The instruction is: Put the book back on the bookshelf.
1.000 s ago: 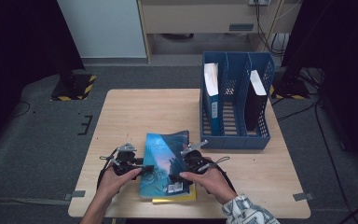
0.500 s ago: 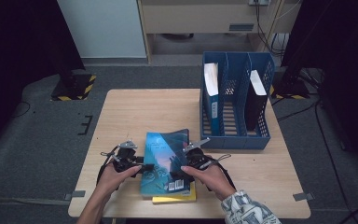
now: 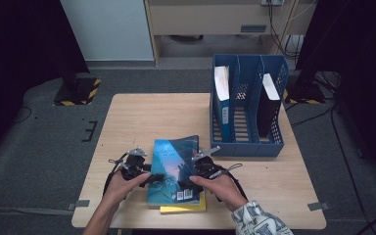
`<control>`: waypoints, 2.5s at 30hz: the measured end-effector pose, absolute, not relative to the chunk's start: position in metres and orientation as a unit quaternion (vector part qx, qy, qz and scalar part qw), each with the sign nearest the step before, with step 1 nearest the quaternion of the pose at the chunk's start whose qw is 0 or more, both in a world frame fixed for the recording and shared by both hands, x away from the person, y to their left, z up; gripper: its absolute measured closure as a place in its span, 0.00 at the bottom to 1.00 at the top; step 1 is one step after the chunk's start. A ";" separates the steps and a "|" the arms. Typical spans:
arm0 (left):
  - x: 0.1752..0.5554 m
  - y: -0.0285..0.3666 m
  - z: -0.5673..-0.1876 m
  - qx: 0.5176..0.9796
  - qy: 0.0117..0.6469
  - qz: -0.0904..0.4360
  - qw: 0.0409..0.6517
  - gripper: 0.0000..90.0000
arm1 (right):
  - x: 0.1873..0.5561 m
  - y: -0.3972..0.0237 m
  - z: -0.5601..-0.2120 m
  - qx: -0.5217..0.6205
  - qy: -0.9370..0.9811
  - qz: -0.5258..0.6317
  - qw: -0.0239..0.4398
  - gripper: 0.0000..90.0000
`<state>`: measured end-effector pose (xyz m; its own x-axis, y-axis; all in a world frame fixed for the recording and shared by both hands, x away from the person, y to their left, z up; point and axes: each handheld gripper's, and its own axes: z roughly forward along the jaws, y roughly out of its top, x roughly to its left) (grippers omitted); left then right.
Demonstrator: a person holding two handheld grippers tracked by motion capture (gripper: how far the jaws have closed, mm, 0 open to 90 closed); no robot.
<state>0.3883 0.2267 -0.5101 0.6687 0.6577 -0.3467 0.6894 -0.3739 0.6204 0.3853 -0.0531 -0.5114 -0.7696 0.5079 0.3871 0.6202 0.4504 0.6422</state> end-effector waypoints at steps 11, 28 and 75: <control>0.390 0.231 -0.498 0.830 0.411 0.001 0.377 0.60 | 0.384 -0.048 -0.503 -0.320 -0.859 -0.397 0.054 0.32; 0.387 0.240 -0.480 0.822 0.415 0.013 0.389 0.75 | 0.386 -0.045 -0.486 -0.305 -0.861 -0.404 0.049 0.41; 0.396 0.252 -0.414 0.823 0.390 0.082 0.404 0.88 | 0.407 -0.031 -0.423 -0.290 -0.862 -0.413 -0.039 0.68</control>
<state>0.3955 0.2524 -0.4145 0.6821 0.7087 -0.1802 0.5765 -0.3696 0.7287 0.4069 -0.0306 -0.4231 -0.8286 0.5325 0.1729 0.4686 0.4906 0.7346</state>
